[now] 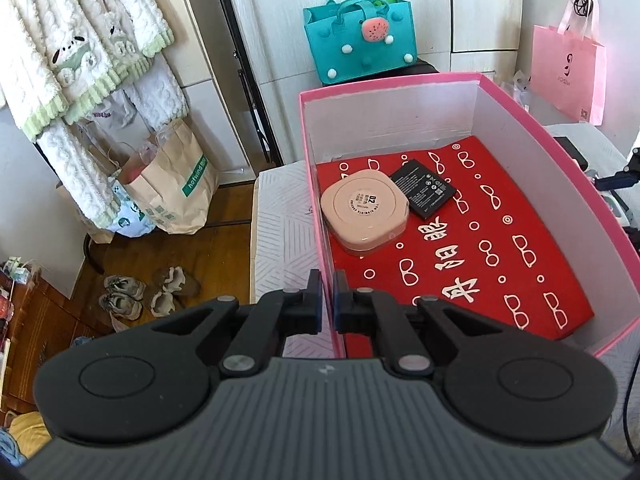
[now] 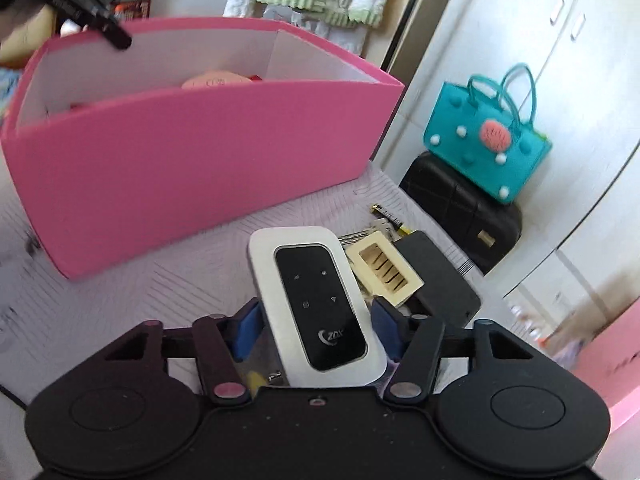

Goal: Organize rigid objects
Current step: 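Lower the right tool onto the white router and grasp it, then carry the white router into the pink box and release it, then grasp the yellow star-shaped clip with the right tool, then carry the yellow star clip into the pink box and open the right tool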

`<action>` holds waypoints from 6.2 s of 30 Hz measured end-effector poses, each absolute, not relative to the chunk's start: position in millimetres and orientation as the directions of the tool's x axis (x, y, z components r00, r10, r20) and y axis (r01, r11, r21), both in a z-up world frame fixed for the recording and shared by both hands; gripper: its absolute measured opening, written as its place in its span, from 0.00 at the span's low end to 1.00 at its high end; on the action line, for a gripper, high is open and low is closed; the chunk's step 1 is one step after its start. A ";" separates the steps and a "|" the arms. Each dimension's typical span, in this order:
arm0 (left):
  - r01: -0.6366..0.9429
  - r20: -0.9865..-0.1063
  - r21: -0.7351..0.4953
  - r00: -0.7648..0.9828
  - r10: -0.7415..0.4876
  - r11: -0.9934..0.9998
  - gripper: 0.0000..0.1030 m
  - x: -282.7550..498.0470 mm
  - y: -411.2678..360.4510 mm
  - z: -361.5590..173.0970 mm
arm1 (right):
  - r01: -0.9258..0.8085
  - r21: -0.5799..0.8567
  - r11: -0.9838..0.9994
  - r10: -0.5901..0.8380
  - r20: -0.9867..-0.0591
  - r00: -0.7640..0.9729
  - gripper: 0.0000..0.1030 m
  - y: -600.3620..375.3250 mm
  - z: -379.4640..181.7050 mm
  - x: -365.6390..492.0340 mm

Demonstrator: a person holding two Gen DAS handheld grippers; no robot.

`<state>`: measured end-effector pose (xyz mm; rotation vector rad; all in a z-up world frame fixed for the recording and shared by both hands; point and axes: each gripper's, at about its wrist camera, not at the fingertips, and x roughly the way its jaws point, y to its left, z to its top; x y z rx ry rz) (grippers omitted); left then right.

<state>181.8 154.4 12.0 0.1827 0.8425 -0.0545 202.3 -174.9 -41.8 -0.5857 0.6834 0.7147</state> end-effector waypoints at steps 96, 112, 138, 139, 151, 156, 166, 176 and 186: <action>0.083 -0.681 0.071 0.732 -0.012 0.994 0.05 217.6 163.7 -8.9 | -0.598 0.092 0.796 0.568 -0.456 0.685 0.79 -154.6 58.4 207.1; 0.077 -0.676 0.092 0.737 0.005 0.993 0.05 216.3 159.8 -9.6 | -0.559 0.030 0.829 0.478 -0.557 0.679 0.79 -203.2 -22.0 130.4; 0.079 -0.668 0.132 0.744 0.030 0.988 0.05 215.0 156.1 -9.2 | -0.409 0.035 0.912 0.339 -0.626 0.703 0.49 -215.8 -79.5 145.7; 0.079 -0.668 0.130 0.744 0.028 0.988 0.05 215.0 156.2 -9.2 | -0.409 0.030 0.912 0.336 -0.627 0.703 0.49 -215.2 -78.2 144.5; 0.079 -0.668 0.129 0.744 0.027 0.988 0.05 214.9 156.3 -9.0 | -0.416 0.022 0.909 0.354 -0.566 0.745 0.49 -221.9 -39.0 132.6; 0.074 -0.664 0.113 0.748 0.020 0.991 0.05 214.2 157.2 -8.5 | -0.466 0.022 0.885 0.409 -0.517 0.752 0.49 -213.1 1.4 134.6; 0.068 -0.663 0.127 0.748 0.033 0.990 0.06 214.5 156.5 -8.4 | -0.674 0.024 0.738 0.598 -0.486 0.638 0.49 -142.7 53.2 172.9; 0.068 -0.663 0.114 0.748 0.025 0.991 0.06 216.7 157.1 -8.8 | -0.799 -0.139 0.584 0.541 -0.667 0.512 0.49 -36.1 22.5 254.0; 0.075 -0.660 0.113 0.751 0.019 0.991 0.05 215.6 155.5 -8.6 | -0.847 -0.165 0.505 0.427 -0.806 0.411 0.49 15.1 3.3 302.6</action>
